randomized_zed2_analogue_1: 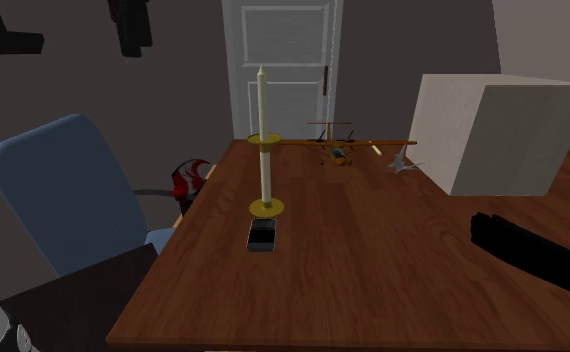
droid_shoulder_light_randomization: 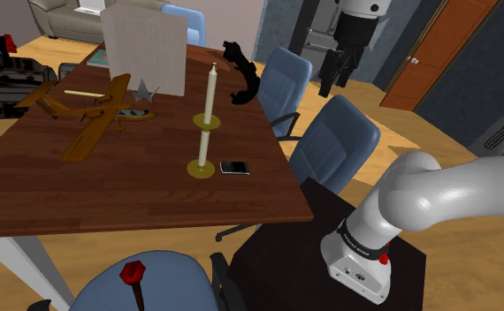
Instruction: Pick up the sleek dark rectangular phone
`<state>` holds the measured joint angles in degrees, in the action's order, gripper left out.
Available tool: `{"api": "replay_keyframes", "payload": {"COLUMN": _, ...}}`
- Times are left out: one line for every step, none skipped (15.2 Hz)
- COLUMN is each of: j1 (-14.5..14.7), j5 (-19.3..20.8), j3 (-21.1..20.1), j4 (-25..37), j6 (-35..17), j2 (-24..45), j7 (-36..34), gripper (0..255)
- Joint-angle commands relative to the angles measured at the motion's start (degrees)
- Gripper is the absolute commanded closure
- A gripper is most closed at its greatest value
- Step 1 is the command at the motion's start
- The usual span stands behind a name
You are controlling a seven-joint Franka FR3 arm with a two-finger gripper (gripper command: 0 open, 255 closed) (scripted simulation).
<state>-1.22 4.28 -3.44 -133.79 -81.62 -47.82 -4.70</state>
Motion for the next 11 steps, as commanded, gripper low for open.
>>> {"api": "replay_keyframes", "payload": {"j1": 0.0, "j5": 0.0, "j3": 0.0, "j4": 0.0, "j6": 0.0, "j2": 0.0, "j7": 0.0, "gripper": 0}}
{"api": "replay_keyframes", "payload": {"j1": 0.4, "j5": 0.1, "j3": 0.4, "j4": -1.4, "j6": -2.1, "j2": 0.6, "j7": 1.0, "gripper": 0}}
{"api": "replay_keyframes", "payload": {"j1": 0.8, "j5": 0.3, "j3": 0.8, "j4": -2.7, "j6": -4.3, "j2": 1.2, "j7": 2.0, "gripper": 0}}
{"api": "replay_keyframes", "payload": {"j1": 1.1, "j5": 0.4, "j3": 1.1, "j4": -4.0, "j6": -6.5, "j2": 2.0, "j7": 3.0, "gripper": 0}}
{"api": "replay_keyframes", "payload": {"j1": 1.5, "j5": 0.5, "j3": 1.5, "j4": -5.2, "j6": -8.7, "j2": 2.8, "j7": 3.9, "gripper": 0}}
{"api": "replay_keyframes", "payload": {"j1": 1.9, "j5": 0.7, "j3": 1.9, "j4": -6.3, "j6": -10.9, "j2": 3.8, "j7": 4.9, "gripper": 0}}
{"api": "replay_keyframes", "payload": {"j1": 2.2, "j5": 0.8, "j3": 2.2, "j4": -7.3, "j6": -13.1, "j2": 4.8, "j7": 5.9, "gripper": 0}}
{"api": "replay_keyframes", "payload": {"j1": 2.6, "j5": 0.9, "j3": 2.5, "j4": -8.3, "j6": -15.3, "j2": 5.9, "j7": 6.8, "gripper": 0}}
{"api": "replay_keyframes", "payload": {"j1": 2.9, "j5": 1.0, "j3": 2.8, "j4": -9.2, "j6": -17.5, "j2": 7.1, "j7": 7.8, "gripper": 0}}
{"api": "replay_keyframes", "payload": {"j1": 3.3, "j5": 1.0, "j3": 3.2, "j4": -10.0, "j6": -19.8, "j2": 8.4, "j7": 8.8, "gripper": 0}}
{"api": "replay_keyframes", "payload": {"j1": 3.6, "j5": 1.1, "j3": 3.5, "j4": -10.7, "j6": -22.0, "j2": 9.8, "j7": 9.7, "gripper": 0}}
